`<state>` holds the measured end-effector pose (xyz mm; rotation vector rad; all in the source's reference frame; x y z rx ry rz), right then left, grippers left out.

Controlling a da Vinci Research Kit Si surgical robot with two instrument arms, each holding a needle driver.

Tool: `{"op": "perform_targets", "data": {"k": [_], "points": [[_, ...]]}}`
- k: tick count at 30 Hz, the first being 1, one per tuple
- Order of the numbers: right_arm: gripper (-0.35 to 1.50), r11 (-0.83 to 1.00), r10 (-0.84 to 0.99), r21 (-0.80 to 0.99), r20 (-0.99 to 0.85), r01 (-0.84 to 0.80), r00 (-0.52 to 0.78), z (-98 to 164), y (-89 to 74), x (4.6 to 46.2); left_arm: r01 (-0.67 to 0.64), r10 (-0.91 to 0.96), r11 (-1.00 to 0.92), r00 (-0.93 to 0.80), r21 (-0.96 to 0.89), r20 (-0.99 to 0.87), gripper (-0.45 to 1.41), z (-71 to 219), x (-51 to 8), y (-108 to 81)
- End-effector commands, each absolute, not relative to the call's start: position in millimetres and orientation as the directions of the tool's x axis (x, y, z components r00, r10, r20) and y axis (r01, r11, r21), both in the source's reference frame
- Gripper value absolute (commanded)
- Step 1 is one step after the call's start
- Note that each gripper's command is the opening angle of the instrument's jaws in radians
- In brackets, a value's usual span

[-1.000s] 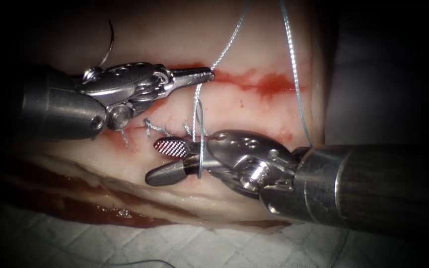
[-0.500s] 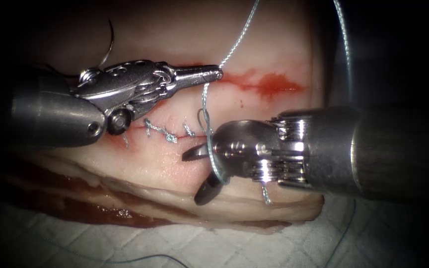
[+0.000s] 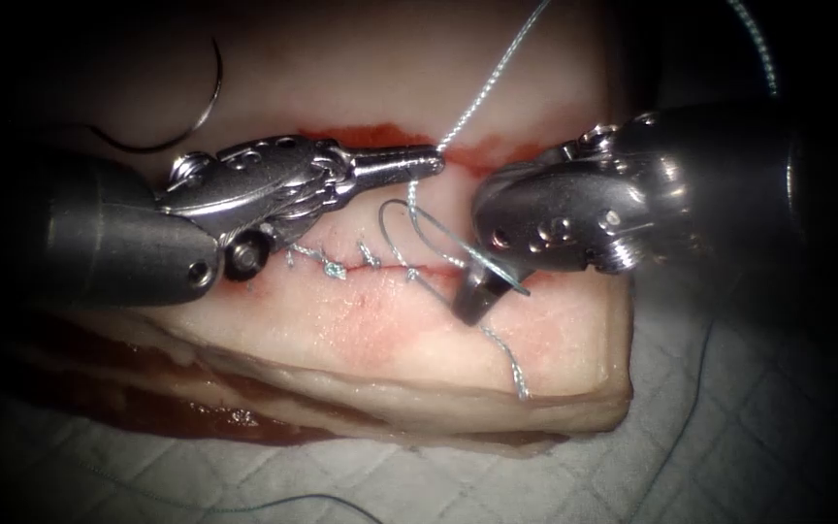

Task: Wound Closure
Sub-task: Grip the short end of the thread on the bottom side of the wound

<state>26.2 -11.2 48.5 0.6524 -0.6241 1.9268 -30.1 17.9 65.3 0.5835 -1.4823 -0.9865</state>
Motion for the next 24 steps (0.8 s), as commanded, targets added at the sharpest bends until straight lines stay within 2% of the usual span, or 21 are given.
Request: {"op": "perform_targets", "data": {"k": [1, 3, 4, 9, 10, 11, 13, 14, 15, 18, 21, 22, 23, 24], "points": [[-0.27, -0.345, 0.672, -0.125, 0.66, -0.93, -0.338, 49.1, -10.5, 26.4, 0.183, -0.821, 0.516, -0.172, 0.837, 0.544, -0.45, 65.8, -30.8, 18.0], [-0.27, -0.335, 0.688, -0.119, 0.648, -0.935, -0.328, 49.3, -10.6, 26.3, 0.183, -0.821, 0.516, -0.172, 0.837, 0.544, -0.45, 65.9, -30.8, 18.0], [-0.35, -0.318, 0.72, -0.092, 0.624, -0.944, -0.303, 49.5, -10.8, 26.4, 0.182, -0.821, 0.517, -0.172, 0.837, 0.545, -0.45, 65.9, -30.9, 17.9], [-0.35, -0.27, 0.748, -0.057, 0.616, -0.961, -0.247, 49.9, -11.6, 26.5, 0.181, -0.821, 0.517, -0.171, 0.836, 0.545, -0.45, 65.9, -31.0, 17.9], [0.12, -0.227, 0.766, -0.049, 0.607, -0.973, -0.209, 50.3, -12.1, 26.7, 0.182, -0.82, 0.518, -0.171, 0.836, 0.546, -0.45, 65.9, -31.0, 17.8], [0.24, -0.212, 0.773, -0.047, 0.602, -0.976, -0.198, 50.4, -12.3, 26.7, 0.181, -0.82, 0.518, -0.171, 0.836, 0.546, -0.45, 65.9, -31.1, 17.8], [0.26, -0.198, 0.78, -0.043, 0.597, -0.979, -0.184, 50.6, -12.5, 26.8, 0.181, -0.82, 0.519, -0.171, 0.836, 0.546, -0.45, 65.9, -31.1, 17.8], [0.09, -0.179, 0.81, -0.027, 0.564, -0.983, -0.163, 50.7, -13.0, 26.9, 0.18, -0.82, 0.519, -0.17, 0.836, 0.546, -0.45, 65.9, -31.1, 17.8], [0.0, -0.162, 0.82, -0.02, 0.554, -0.987, -0.146, 50.7, -13.0, 27.0, 0.18, -0.82, 0.519, -0.17, 0.836, 0.546, -0.45, 65.9, -31.1, 17.8], [-0.03, -0.13, 0.837, -0.005, 0.535, -0.992, -0.113, 50.7, -13.0, 27.0, 0.18, -0.817, 0.524, -0.168, 0.832, 0.551, -0.45, 65.9, -31.0, 17.8], [0.26, -0.073, 0.875, 0.031, 0.481, -0.997, -0.049, 50.9, -12.7, 27.2, 0.186, -0.8, 0.55, -0.163, 0.814, 0.578, -0.45, 65.4, -30.4, 18.8], [0.26, -0.073, 0.875, 0.031, 0.481, -0.997, -0.049, 50.9, -12.7, 27.2, 0.186, -0.8, 0.55, -0.163, 0.814, 0.578, -0.45, 65.4, -30.4, 18.8], [0.34, -0.064, 0.883, 0.037, 0.468, -0.997, -0.039, 51.0, -12.6, 27.3, 0.19, -0.801, 0.547, -0.165, 0.815, 0.576, -0.45, 65.3, -30.3, 18.9], [0.52, -0.051, 0.897, 0.044, 0.442, -0.998, -0.026, 51.3, -12.4, 27.5, 0.194, -0.801, 0.545, -0.167, 0.816, 0.574, -0.45, 65.2, -30.1, 18.9]]}}
